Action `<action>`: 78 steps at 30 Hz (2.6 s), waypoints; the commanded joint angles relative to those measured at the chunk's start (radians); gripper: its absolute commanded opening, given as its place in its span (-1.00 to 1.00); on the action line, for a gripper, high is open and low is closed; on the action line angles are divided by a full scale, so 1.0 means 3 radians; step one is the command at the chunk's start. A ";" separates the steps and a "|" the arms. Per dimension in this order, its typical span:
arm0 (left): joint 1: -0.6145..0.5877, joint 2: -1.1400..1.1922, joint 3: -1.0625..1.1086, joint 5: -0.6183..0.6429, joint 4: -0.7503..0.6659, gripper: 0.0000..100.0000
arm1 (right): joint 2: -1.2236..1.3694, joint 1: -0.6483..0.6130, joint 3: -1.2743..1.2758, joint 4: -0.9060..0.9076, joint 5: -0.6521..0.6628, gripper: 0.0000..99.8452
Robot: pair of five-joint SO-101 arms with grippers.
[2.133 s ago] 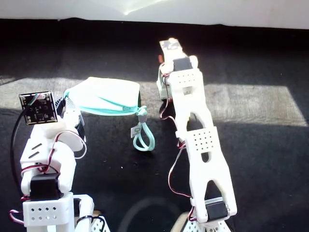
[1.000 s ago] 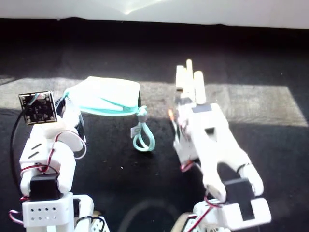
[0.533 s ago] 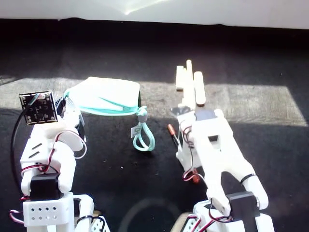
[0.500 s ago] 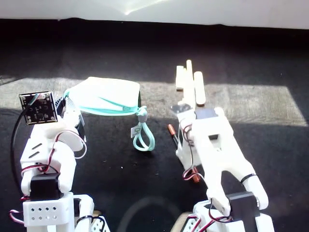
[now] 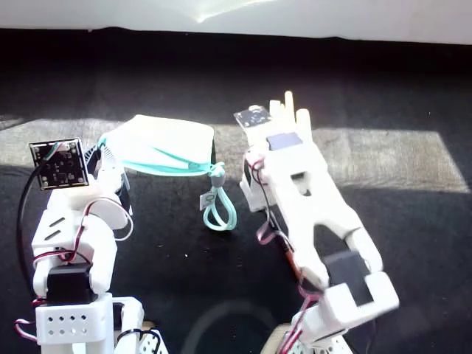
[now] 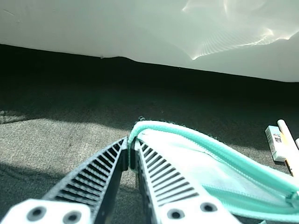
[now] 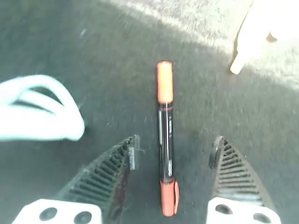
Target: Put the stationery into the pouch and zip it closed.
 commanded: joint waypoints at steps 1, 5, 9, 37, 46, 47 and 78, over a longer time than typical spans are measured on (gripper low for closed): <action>-0.0008 -0.0033 -0.0018 -0.0020 -0.0082 -0.98 | 0.0401 -0.0043 -0.0442 -0.0018 -0.0046 -0.52; -0.0008 -0.0033 -0.0018 -0.0020 -0.0082 -0.98 | 0.0841 -0.0043 -0.0739 -0.0018 -0.0046 -0.73; -0.0008 -0.0033 -0.0018 -0.0020 -0.0082 -0.98 | 0.1143 -0.0033 -0.0939 -0.0018 -0.0046 -0.77; -0.0008 0.0008 -0.0176 -0.0015 0.0133 -0.98 | -0.0678 -0.0023 -0.1092 0.0049 -0.0046 -0.99; 0.0125 0.0483 -0.1527 -0.0015 0.1135 -0.98 | -0.2084 -0.0028 -0.1112 0.0038 -0.0026 -0.99; 0.0176 0.0683 -0.1706 -0.0015 0.1289 -0.98 | -0.2176 -0.0028 -0.1112 -0.0008 -0.0026 -0.99; 0.1000 0.3307 -0.4186 0.0450 0.2690 -0.98 | -0.3163 -0.1020 -0.1082 -0.1721 -0.0046 -0.99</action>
